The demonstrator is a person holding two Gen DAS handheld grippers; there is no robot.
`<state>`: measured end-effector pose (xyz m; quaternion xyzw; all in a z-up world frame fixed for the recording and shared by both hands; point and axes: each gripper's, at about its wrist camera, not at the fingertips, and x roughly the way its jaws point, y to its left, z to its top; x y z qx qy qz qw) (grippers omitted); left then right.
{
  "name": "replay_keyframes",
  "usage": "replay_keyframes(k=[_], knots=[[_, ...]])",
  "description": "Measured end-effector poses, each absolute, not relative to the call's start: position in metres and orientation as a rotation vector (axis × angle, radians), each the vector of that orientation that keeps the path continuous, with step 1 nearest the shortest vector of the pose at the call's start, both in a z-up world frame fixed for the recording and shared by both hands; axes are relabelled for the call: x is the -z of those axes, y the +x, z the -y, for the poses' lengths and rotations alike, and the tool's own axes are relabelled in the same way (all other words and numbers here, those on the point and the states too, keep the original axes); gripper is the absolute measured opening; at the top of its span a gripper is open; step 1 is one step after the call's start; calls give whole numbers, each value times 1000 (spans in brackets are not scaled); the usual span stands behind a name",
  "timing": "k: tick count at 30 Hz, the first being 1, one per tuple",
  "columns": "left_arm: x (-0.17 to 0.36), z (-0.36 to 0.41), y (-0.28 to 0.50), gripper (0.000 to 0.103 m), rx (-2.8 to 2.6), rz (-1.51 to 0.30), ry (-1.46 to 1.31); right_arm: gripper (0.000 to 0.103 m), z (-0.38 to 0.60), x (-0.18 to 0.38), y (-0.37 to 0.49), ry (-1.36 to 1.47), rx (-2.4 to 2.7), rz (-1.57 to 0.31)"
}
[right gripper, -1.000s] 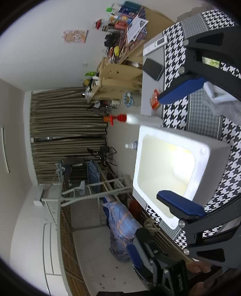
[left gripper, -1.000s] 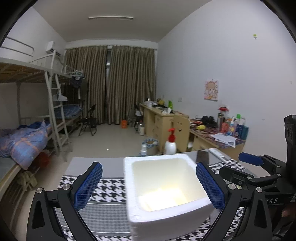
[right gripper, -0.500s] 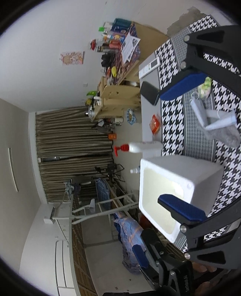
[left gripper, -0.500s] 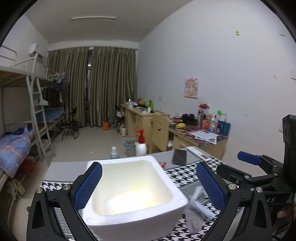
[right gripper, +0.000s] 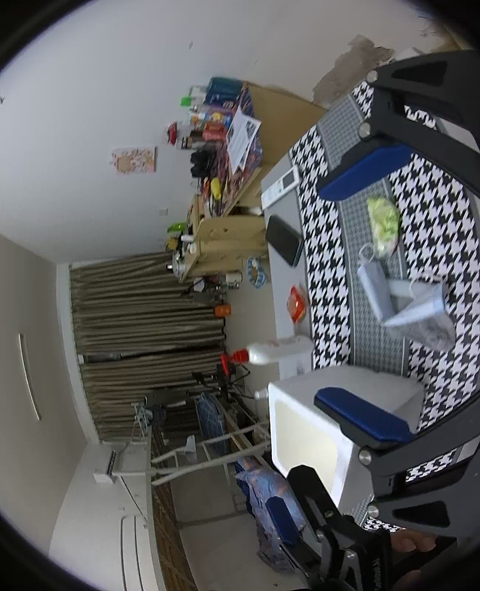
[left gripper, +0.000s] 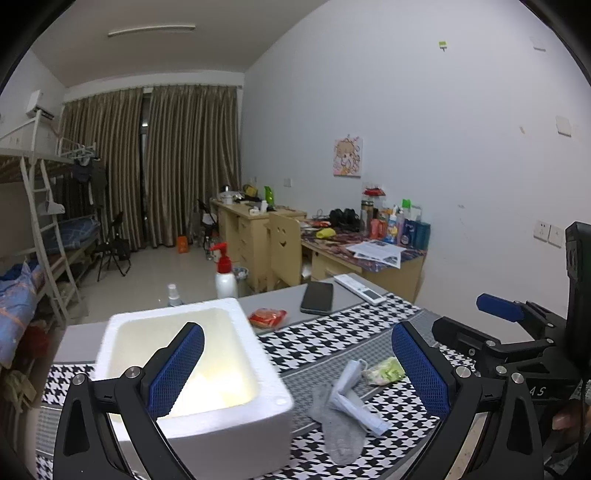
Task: Organize soft objects
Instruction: 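Move both grippers back toward the blue mask and grey sock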
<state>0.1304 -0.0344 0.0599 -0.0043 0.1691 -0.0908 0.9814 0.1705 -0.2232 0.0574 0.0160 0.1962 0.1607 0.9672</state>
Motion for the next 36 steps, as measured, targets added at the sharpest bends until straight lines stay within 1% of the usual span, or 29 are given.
replay_keyframes(k=[16,29,36], knots=[[-39,86,161,102,234,-426,38,102,281,-33,174,84,-218,-440],[-4,122,188,102,256,-534,64,102,311,-11,187,100,-138,-501],[4,143,189,102,244,-504,124,102,321,-2,194,103,-132,-525]])
